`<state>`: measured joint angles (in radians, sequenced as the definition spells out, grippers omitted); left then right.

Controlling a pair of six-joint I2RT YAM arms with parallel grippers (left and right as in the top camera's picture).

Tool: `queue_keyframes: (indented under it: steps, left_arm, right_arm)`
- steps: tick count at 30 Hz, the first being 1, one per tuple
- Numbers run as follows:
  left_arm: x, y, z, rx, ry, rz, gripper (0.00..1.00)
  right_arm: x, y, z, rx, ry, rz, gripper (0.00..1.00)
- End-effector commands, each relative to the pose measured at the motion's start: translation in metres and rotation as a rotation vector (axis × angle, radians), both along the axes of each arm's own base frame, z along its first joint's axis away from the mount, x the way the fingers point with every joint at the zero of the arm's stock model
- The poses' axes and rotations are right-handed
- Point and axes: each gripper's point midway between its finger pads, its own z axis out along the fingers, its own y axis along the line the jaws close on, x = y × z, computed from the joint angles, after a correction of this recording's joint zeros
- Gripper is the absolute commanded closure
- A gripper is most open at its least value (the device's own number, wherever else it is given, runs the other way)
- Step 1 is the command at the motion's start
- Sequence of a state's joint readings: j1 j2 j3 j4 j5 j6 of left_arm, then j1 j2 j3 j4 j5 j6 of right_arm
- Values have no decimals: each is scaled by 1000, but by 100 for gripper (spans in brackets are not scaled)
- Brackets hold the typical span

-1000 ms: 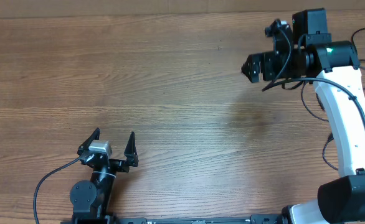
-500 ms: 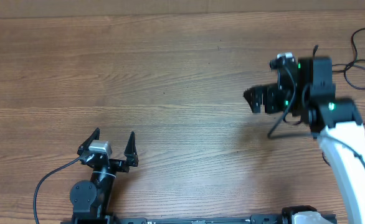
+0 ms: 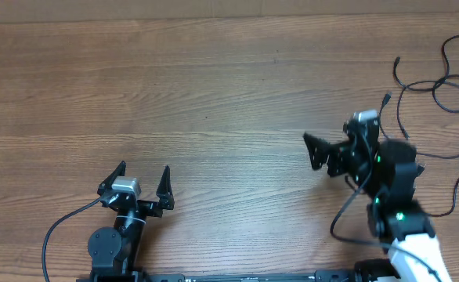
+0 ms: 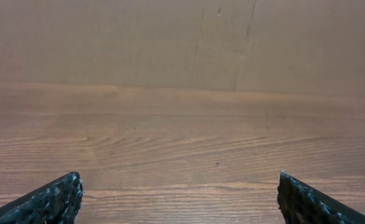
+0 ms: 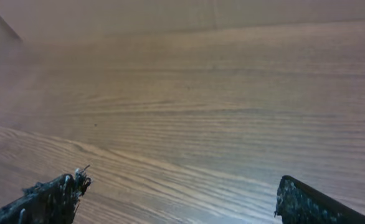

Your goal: Untangle cables

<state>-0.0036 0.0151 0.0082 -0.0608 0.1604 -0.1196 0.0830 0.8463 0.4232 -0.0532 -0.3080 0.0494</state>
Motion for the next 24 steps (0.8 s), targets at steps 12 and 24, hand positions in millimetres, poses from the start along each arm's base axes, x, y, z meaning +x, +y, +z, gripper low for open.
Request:
queue_keyframes:
  steps: [12,24]
  left_arm:
    - [0,1,0,18,-9,-2,0]
    - [0,1,0,18,-9,-2,1]
  right_arm:
    - [-53,-3,-44,64,-142,-11,0]
    - [-59,-20,-29,56,-242,-88,0]
